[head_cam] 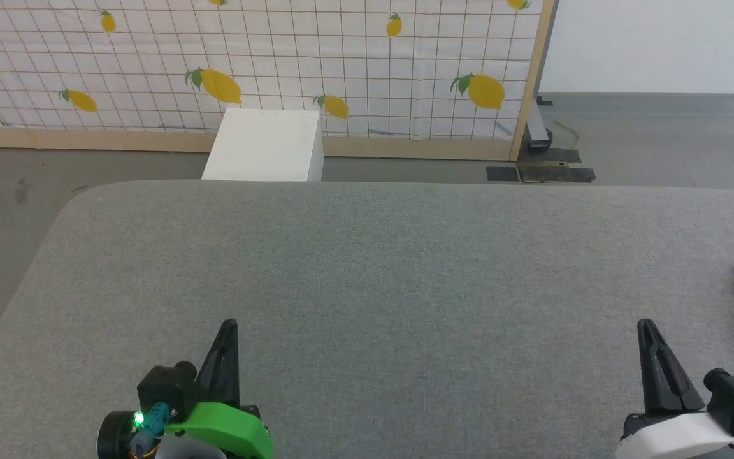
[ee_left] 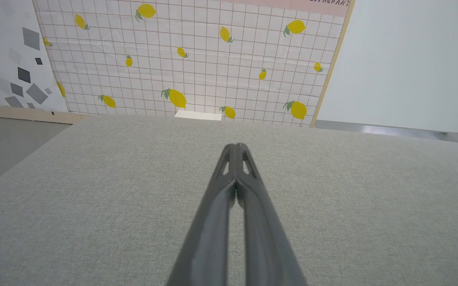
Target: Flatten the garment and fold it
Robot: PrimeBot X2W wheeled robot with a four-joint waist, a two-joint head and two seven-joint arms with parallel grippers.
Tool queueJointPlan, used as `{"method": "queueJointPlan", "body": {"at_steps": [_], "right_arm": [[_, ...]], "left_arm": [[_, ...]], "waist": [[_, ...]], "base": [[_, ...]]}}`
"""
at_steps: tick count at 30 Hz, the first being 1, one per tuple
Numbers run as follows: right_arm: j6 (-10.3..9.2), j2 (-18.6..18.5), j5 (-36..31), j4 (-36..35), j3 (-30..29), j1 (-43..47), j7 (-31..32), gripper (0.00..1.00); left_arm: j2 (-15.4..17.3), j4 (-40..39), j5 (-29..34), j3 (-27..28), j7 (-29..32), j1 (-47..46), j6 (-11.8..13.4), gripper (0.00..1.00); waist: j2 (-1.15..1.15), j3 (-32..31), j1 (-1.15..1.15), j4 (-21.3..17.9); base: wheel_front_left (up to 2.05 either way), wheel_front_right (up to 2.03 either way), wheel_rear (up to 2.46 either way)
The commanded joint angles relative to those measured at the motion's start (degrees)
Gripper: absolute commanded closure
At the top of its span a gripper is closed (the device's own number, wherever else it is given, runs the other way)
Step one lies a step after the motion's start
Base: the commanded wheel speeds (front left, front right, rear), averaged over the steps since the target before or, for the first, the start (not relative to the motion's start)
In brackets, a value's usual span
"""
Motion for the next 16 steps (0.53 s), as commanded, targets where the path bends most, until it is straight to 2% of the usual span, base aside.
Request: {"method": "queueJointPlan", "body": {"at_steps": [1,16], "right_arm": [[-0.02,0.0,-0.7,-0.4,0.3,-1.1,0.3,1.00],[-0.03,0.1,-1.5,-0.7,1.2,-2.0,1.7,1.00]], "left_arm": [[0.0,-0.4,0.6,0.2,0.3,-0.2,0.3,1.00],[-0.1,-1.7,2.1,1.0,2.1,-0.4,0.5,1.00]], "waist": [[0.00,0.1,0.00,0.0],[0.00,0.5,0.00,-0.2]], "base": [[0.00,0.00,0.00],[0.00,0.00,0.00]]}}
